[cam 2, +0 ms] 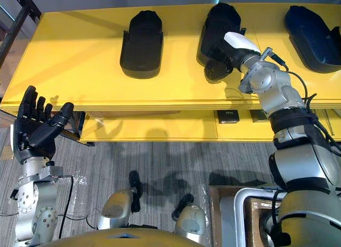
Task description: Walk over and take three plastic housings, then place them on the shelf
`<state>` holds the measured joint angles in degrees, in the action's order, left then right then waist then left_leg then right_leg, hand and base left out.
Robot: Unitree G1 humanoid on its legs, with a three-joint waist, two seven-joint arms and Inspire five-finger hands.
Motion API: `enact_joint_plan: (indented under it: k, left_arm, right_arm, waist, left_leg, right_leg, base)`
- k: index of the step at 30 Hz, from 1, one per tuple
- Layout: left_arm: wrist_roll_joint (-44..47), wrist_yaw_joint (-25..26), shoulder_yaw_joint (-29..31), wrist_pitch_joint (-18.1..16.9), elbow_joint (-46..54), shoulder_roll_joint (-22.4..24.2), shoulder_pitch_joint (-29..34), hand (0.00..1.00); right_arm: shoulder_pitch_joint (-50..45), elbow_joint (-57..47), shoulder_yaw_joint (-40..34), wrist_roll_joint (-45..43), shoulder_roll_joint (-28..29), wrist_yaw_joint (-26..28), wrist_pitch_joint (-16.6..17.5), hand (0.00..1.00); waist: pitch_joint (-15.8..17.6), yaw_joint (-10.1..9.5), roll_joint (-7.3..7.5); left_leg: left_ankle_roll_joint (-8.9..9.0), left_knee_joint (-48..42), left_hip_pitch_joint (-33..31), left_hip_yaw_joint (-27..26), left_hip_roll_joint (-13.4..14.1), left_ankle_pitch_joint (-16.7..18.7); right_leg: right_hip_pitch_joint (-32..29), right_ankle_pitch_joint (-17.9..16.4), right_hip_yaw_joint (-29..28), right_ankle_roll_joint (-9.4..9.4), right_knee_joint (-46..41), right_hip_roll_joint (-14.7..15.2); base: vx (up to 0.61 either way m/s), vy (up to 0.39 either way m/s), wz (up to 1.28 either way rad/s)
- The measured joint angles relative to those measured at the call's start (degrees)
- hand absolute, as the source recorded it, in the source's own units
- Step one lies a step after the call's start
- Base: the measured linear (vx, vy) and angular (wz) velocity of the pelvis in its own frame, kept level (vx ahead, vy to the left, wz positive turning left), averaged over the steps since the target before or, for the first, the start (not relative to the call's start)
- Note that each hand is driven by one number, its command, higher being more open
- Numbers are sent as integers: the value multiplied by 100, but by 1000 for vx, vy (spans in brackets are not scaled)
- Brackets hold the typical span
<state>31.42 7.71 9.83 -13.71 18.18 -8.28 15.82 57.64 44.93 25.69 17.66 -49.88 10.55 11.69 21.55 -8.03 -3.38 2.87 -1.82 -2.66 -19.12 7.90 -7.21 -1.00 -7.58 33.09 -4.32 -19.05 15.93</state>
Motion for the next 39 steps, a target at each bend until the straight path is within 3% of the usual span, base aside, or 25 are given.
enact_joint_plan:
  k: [8,18,32,39]
  left_arm:
    - [23,35,2,-2,-3,-133,-2,100]
    - [215,36,39,-26,-18,-337,49,100]
    - [215,-92,127,-29,-75,-468,113,100]
    - [215,-180,235,-29,-75,-623,246,100]
  right_arm:
    - [-1,6,112,380,-54,-97,164,0]
    - [66,-320,669,1402,-817,-288,628,0]
    - [-303,-872,747,1151,-1485,193,731,0]
    - [-571,-998,538,971,-1517,302,649,0]
  waist:
    - [9,9,2]
    - [79,-51,115]
    - [111,-103,250]
    - [98,-165,307]
  left_leg:
    - [5,-11,10,-9,13,4]
    - [13,-5,10,-9,20,9]
    - [37,20,109,-96,39,27]
    - [41,19,105,-92,44,30]
  right_leg:
    - [-18,-40,-5,13,-45,9]
    - [2,-55,0,16,-54,2]
    - [94,-28,-57,-14,22,-40]
    - [103,-27,-53,-14,24,-57]
  base:
    - [-12,1,0]
    - [0,0,0]
    - [-1,0,-2]
    - [0,0,0]
